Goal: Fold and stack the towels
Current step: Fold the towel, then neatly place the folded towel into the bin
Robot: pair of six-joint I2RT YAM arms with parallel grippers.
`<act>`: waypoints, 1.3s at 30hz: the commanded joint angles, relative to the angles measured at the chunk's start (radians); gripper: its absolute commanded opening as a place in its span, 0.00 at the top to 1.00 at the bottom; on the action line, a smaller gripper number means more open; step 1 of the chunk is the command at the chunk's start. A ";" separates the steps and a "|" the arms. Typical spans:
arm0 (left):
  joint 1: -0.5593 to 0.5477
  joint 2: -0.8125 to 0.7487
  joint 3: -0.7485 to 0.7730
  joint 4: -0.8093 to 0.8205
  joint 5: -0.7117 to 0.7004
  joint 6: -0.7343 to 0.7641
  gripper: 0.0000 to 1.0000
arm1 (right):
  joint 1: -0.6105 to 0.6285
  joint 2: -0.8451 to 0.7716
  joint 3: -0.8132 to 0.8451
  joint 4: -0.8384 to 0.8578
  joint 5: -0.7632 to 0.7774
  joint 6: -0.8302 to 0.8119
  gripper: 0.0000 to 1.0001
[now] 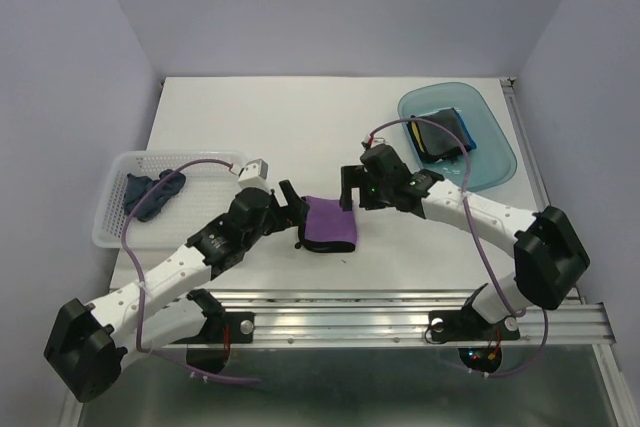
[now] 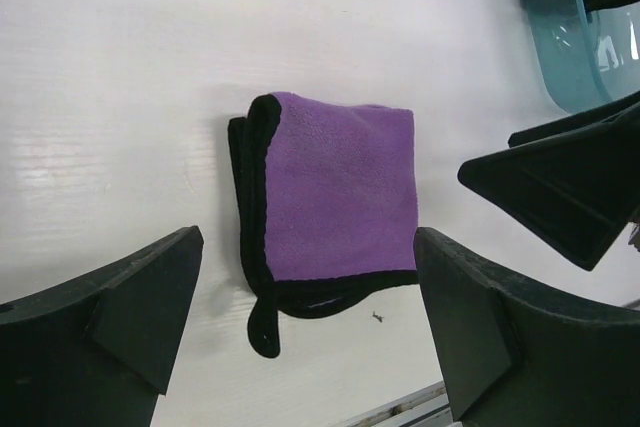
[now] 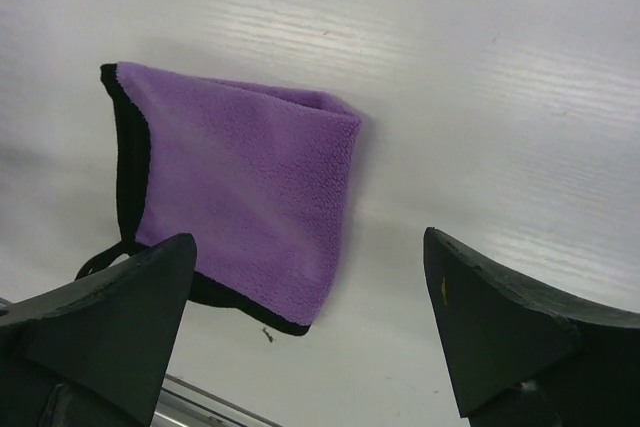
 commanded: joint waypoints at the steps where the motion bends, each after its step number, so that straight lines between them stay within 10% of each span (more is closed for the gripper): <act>1: 0.001 -0.046 0.036 -0.052 -0.061 0.029 0.01 | 0.001 0.030 -0.037 0.045 -0.022 0.093 0.00; 27: 0.001 -0.050 0.005 -0.079 -0.110 0.018 0.01 | 0.015 0.242 -0.086 0.131 -0.100 0.089 0.41; 39: 0.002 -0.047 0.009 -0.088 -0.127 0.021 0.01 | 0.043 0.263 -0.028 0.076 -0.028 0.031 0.92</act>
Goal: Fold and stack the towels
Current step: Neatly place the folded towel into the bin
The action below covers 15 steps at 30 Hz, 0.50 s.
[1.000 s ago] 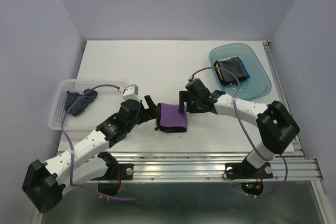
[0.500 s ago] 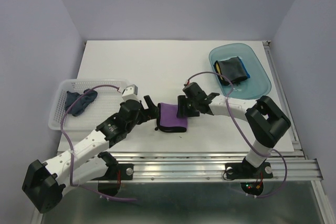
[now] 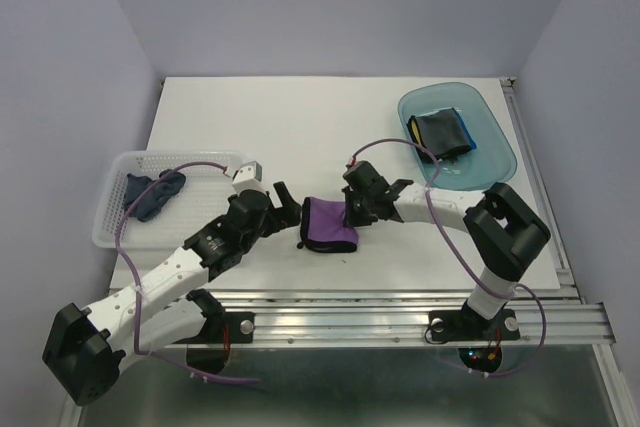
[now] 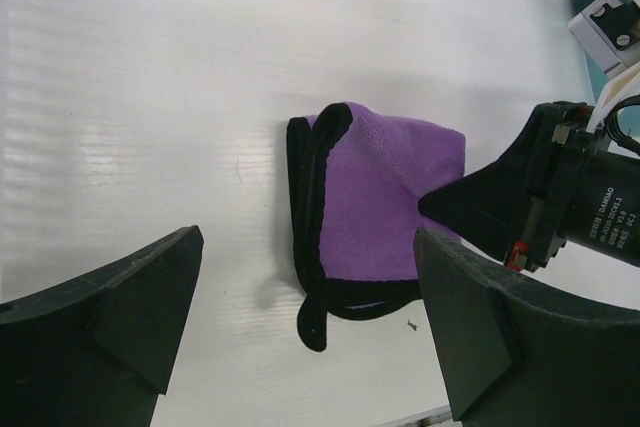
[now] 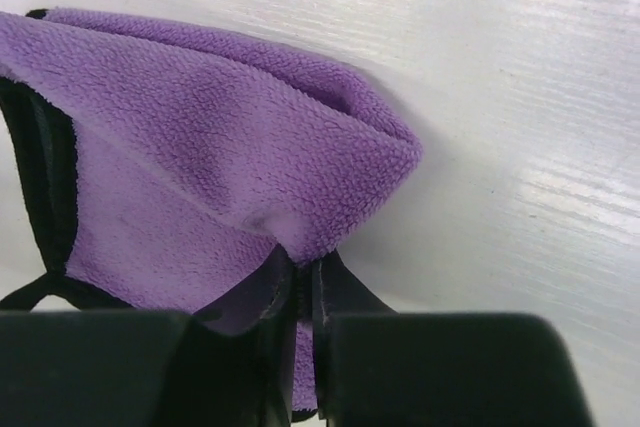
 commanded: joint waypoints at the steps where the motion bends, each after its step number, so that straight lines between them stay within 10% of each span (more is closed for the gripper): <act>1: 0.002 -0.005 0.009 0.000 -0.042 0.016 0.01 | 0.007 0.018 0.054 -0.080 0.091 -0.096 0.94; 15: 0.002 0.017 0.020 0.012 -0.062 0.033 0.01 | -0.082 -0.064 0.255 -0.192 0.303 -0.731 0.99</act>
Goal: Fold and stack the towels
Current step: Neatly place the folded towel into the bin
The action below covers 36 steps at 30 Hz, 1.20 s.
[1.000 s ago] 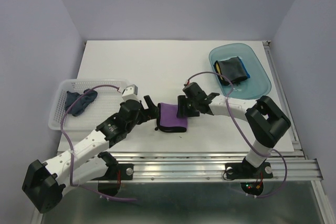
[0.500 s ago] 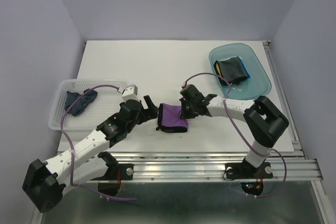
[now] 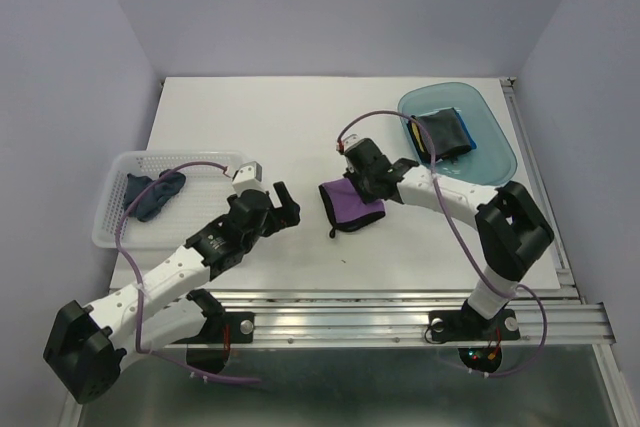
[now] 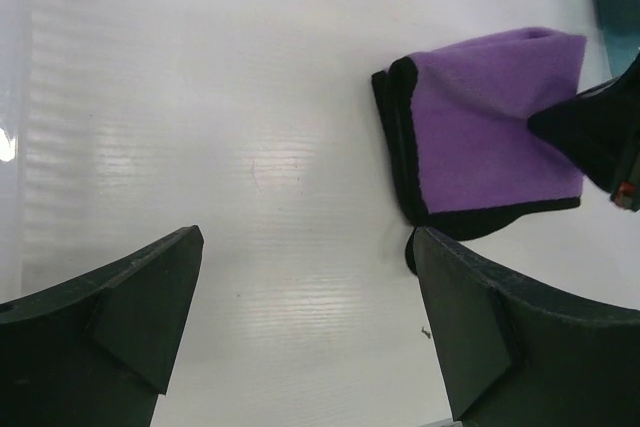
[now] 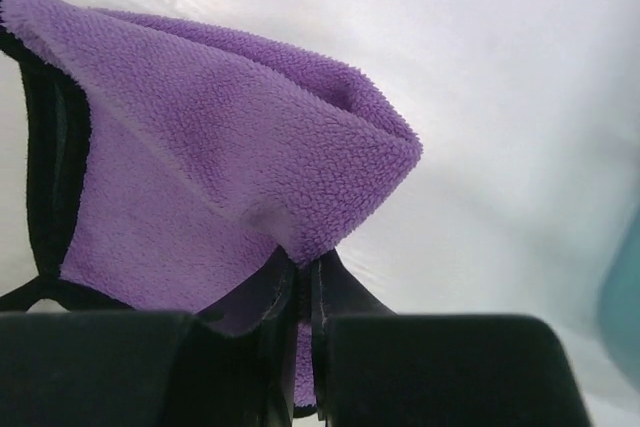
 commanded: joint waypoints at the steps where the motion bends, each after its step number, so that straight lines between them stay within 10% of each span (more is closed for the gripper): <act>1: 0.002 0.011 0.023 0.013 -0.036 0.032 0.01 | -0.069 -0.061 0.096 -0.031 0.070 -0.240 0.99; 18: 0.010 0.016 0.046 -0.003 -0.083 0.061 0.01 | -0.293 -0.063 0.418 -0.195 0.050 -0.596 0.99; 36: 0.019 0.074 0.071 -0.006 -0.085 0.076 0.01 | -0.482 0.112 0.624 -0.369 -0.105 -0.564 0.99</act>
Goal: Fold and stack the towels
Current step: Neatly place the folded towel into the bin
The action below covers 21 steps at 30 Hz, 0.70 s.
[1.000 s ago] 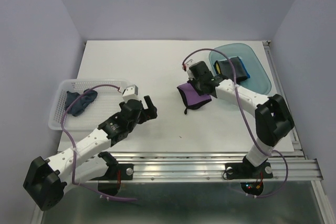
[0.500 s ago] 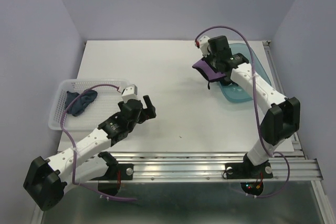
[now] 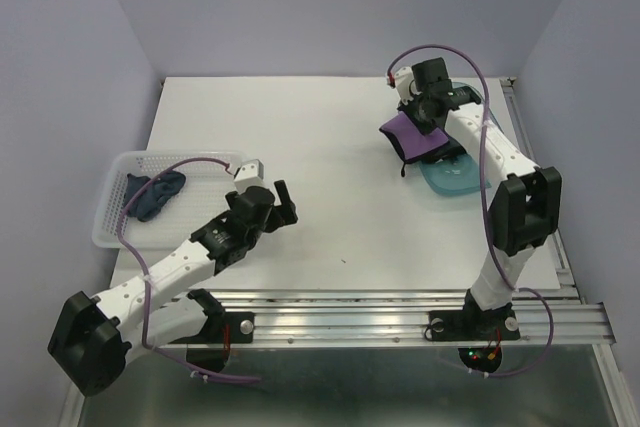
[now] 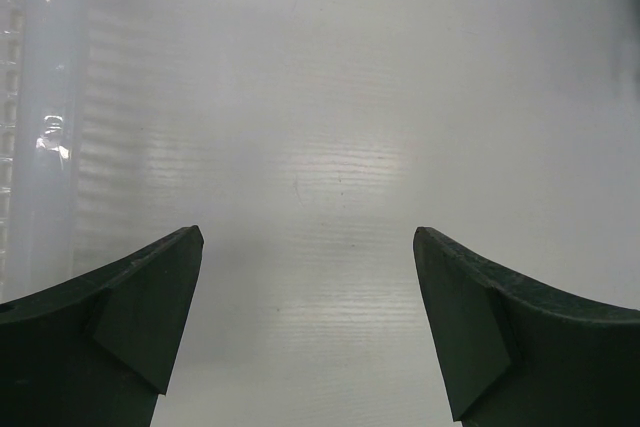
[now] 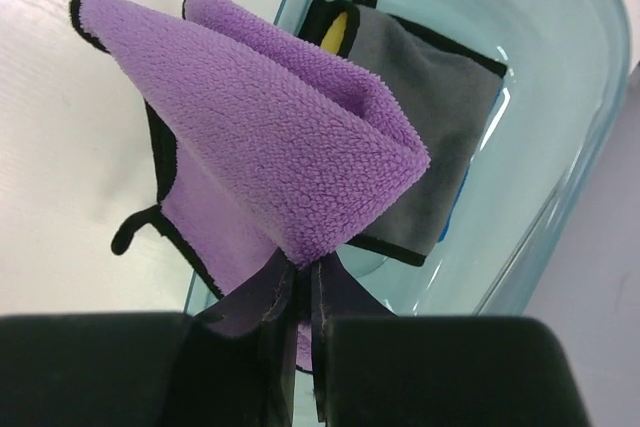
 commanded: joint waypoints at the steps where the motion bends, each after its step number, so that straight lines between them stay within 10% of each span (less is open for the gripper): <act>1: 0.004 0.011 0.051 0.009 -0.025 0.021 0.01 | -0.035 0.025 0.081 -0.023 -0.042 0.012 0.99; 21: 0.023 0.099 0.094 0.006 -0.025 0.036 0.01 | -0.192 0.232 0.235 -0.023 -0.063 0.018 0.99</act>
